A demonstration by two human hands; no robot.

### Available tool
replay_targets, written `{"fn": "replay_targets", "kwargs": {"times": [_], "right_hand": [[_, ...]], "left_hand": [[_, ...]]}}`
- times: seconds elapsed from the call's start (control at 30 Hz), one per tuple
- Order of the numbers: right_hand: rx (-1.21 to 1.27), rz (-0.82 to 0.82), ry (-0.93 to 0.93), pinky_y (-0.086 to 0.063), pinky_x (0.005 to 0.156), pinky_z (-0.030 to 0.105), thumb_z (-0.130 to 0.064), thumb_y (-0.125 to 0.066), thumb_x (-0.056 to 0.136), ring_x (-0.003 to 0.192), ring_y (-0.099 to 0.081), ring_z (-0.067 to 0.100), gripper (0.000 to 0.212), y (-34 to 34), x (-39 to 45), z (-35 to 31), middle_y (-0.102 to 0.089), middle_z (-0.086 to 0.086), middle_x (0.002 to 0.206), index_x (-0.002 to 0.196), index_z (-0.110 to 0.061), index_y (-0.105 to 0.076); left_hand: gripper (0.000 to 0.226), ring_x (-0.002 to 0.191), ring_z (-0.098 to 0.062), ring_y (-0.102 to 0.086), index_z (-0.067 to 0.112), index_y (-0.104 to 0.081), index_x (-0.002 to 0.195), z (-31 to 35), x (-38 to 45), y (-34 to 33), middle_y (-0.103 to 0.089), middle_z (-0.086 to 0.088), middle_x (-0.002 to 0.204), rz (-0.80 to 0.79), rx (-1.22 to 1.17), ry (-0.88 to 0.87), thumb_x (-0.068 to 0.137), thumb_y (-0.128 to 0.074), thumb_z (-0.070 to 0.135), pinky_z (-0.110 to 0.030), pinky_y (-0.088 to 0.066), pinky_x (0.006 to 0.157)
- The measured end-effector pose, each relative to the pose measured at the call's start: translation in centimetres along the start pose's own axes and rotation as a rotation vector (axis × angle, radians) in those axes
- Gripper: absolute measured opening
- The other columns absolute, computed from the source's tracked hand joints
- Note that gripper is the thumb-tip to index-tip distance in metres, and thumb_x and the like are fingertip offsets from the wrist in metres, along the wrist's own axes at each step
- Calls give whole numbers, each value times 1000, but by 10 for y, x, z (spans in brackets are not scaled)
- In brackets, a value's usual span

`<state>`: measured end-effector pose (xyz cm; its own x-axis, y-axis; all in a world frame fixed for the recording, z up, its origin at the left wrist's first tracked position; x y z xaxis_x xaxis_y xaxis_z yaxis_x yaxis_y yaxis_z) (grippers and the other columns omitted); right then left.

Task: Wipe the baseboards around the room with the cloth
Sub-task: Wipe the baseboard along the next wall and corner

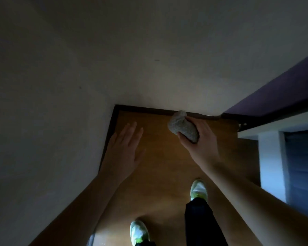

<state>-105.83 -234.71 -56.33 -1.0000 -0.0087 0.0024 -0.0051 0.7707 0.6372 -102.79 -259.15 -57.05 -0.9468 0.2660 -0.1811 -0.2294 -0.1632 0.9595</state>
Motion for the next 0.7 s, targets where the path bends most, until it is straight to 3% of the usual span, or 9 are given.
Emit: {"fn": "replay_targets", "kwargs": {"times": [0.07,0.23,0.37,0.5,0.6,0.7], "right_hand": [[1,3,30,-32,83,-3,-26,-78,81,98,-51,-2,50,-38,14,24,-60,-5,114,127,-17,-60],[15,-92,115,-35,85,-1,-26,-78,82,99,-54,-3,48,-117,40,71,-61,-9,116,127,-19,-61],[49,-148,135,-40,86,4,-30,-75,84,105,-58,0,48,-179,60,106,-61,-11,120,129,-24,-60],[71,-211,144,-37,87,0,-32,-74,86,108,-54,-4,49,-247,79,139,-55,-19,122,132,-27,-57],[130,-282,124,-40,87,0,-34,-74,86,109,-54,-7,50,-300,95,161,-55,-20,123,132,-33,-53],[172,-300,107,-39,83,-2,-32,-76,84,107,-53,-10,51,-346,110,172,-56,-21,120,130,-34,-54]], "left_hand": [[67,149,-25,-22,17,-30,155,-18,15,-40,-21,-7,163,29,-24,52,98,-52,44,-50,-26,116],[73,152,-17,-5,25,-9,158,-74,36,-129,-5,1,166,12,-87,199,99,-41,52,-44,-10,120],[75,152,-17,-4,25,-4,159,-118,46,-190,-4,3,166,39,-9,242,98,-35,56,-44,-11,121],[79,152,-18,4,23,4,158,-144,51,-272,3,1,166,-29,6,320,98,-29,61,-42,-4,121],[88,150,-22,20,22,18,155,-164,61,-327,20,-2,164,-28,50,383,93,-23,70,-44,4,121],[109,143,-25,35,21,35,147,-178,76,-372,36,-3,158,-65,42,424,84,-30,81,-46,12,118]]}}
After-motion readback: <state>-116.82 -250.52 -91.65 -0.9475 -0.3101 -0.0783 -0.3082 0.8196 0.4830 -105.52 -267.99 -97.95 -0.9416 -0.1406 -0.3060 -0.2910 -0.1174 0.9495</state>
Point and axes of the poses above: each hand's wrist, its own x-axis towards the middle knuckle, its own y-axis out of the back of the hand, z = x × y, the point moved 4 cm from there along x, towards the middle knuckle
